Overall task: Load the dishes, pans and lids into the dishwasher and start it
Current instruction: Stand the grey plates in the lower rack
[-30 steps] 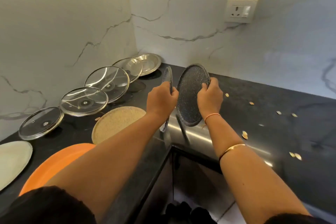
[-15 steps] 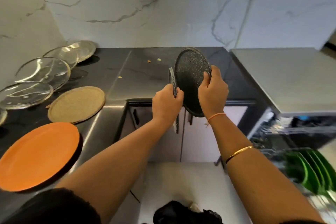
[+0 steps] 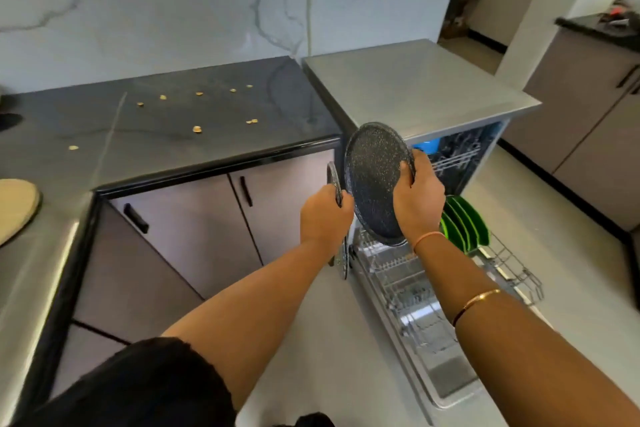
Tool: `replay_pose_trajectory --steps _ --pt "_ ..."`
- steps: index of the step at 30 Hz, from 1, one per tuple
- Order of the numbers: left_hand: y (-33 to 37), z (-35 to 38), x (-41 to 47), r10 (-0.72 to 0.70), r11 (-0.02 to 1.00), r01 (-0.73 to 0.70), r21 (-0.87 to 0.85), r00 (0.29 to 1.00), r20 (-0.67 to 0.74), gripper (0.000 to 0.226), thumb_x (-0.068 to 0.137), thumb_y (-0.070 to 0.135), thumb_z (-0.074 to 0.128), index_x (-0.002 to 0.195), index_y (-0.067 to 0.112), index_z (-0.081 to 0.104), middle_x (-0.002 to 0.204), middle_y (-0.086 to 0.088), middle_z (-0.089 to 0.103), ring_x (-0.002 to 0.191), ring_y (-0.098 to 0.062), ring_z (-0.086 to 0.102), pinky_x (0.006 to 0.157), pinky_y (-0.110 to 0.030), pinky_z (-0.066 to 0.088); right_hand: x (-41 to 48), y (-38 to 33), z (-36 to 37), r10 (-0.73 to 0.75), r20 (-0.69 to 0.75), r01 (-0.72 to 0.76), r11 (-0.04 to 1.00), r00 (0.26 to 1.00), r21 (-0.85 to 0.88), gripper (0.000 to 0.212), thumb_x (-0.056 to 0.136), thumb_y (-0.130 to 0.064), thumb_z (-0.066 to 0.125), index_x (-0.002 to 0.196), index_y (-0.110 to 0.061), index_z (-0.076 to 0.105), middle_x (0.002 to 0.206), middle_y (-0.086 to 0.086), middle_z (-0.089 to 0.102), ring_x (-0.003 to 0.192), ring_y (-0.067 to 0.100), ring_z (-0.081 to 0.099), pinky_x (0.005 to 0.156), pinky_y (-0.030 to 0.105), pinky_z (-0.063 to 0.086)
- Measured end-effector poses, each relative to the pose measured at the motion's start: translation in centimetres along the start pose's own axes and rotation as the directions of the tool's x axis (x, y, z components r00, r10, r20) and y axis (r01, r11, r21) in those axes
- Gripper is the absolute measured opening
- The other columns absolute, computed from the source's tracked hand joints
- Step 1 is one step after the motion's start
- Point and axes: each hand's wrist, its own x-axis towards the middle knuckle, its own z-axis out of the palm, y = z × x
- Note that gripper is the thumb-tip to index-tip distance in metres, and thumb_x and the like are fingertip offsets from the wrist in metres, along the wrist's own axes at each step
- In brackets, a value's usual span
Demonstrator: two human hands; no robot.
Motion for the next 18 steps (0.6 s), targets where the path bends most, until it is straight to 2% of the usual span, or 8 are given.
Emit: replay_pose_trajectory --steps 2,7,12,18 --pt "2.3 3.4 -1.3 -0.011 1.000 0.011 0.004 1.000 0.018 0.039 0.094 0.019 0.046 0.060 0.017 0.027 0.055 0.000 0.034 0.050 -0.013 0.027 0.047 -0.029 0.023 0.3 3.0 -3.0 -0.007 0.010 0.007 1.000 1.000 -0.020 0.034 0.099 -0.020 0.043 0.130 -0.008 0.050 0.109 0.020 0.065 0.099 0.040 0.060 0.080 0.044 0.048" --pt "7.0 11.0 -4.4 -0.078 0.996 0.080 -0.037 0.996 0.037 0.035 0.095 0.022 0.044 0.064 0.018 0.027 0.059 -0.001 0.033 0.052 -0.016 0.028 0.050 -0.031 0.026 1.9 9.6 -8.9 -0.016 0.088 0.019 0.999 0.996 -0.038 0.036 0.100 -0.021 0.042 0.134 -0.009 0.046 0.109 0.021 0.066 0.097 0.040 0.062 0.079 0.043 0.049" --pt "9.8 16.2 -5.6 -0.113 0.993 0.114 -0.015 0.992 0.050 0.038 0.095 0.022 0.043 0.064 0.022 0.021 0.060 0.000 0.029 0.051 -0.015 0.024 0.051 -0.031 0.022 4.4 14.7 -12.0 -0.034 0.136 0.045 0.996 0.990 -0.073 0.030 0.100 -0.020 0.040 0.127 -0.008 0.047 0.101 0.020 0.066 0.089 0.038 0.063 0.071 0.039 0.050" --pt "9.3 20.4 -4.5 -0.182 0.983 0.179 0.050 0.980 0.079 0.030 0.098 0.024 0.043 0.073 0.013 0.030 0.060 0.001 0.032 0.050 -0.012 0.027 0.048 -0.029 0.023 7.1 20.7 -11.4 0.101 0.198 -0.074 0.988 0.975 -0.138 0.028 0.100 -0.012 0.038 0.127 -0.006 0.043 0.094 0.018 0.063 0.083 0.036 0.060 0.065 0.033 0.041"
